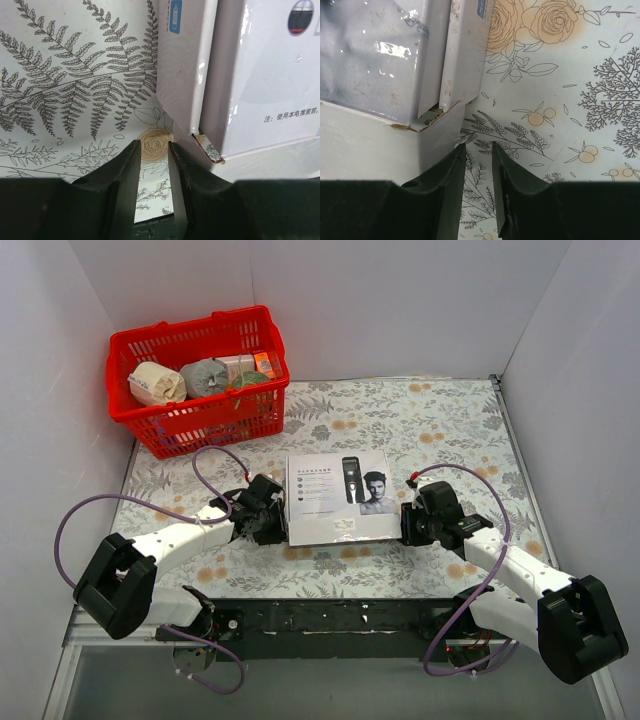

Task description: Sort the hair-cutting tools

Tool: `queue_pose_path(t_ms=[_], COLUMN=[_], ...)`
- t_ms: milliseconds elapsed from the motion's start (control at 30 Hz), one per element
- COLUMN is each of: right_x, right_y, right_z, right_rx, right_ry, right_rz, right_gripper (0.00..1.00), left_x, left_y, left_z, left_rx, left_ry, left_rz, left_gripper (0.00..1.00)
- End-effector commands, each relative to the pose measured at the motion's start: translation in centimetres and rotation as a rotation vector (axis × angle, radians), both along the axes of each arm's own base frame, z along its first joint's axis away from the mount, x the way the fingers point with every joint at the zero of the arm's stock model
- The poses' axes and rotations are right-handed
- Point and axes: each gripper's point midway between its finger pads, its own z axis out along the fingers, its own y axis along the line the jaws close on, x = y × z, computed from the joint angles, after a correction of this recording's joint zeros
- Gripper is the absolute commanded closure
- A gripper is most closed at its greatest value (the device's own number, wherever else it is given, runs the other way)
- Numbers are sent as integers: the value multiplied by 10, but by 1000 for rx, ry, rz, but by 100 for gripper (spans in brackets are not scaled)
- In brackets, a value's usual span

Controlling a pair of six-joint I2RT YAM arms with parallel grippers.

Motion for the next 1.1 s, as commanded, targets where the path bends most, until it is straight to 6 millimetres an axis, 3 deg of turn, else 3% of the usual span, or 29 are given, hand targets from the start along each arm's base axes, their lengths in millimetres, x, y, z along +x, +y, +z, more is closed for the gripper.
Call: queue_pose_path(t_ms=[0, 500, 800, 1067], right_x=[6, 1, -3, -2], right_y=[32, 40, 43, 45], right_z=[32, 39, 27, 39], right_rx=[133, 183, 194, 206], right_ry=[-54, -48, -23, -42], right_rz=[91, 117, 117, 124], right_gripper=[64, 65, 65, 65], left_x=[6, 6, 7, 8], left_y=[-12, -14, -14, -15], left_z=[15, 16, 18, 17], left_rx=[-53, -58, -58, -58], left_ry=[-39, -41, -45, -43], left_rz=[-19, -23, -25, -25], left_gripper=[71, 72, 72, 72])
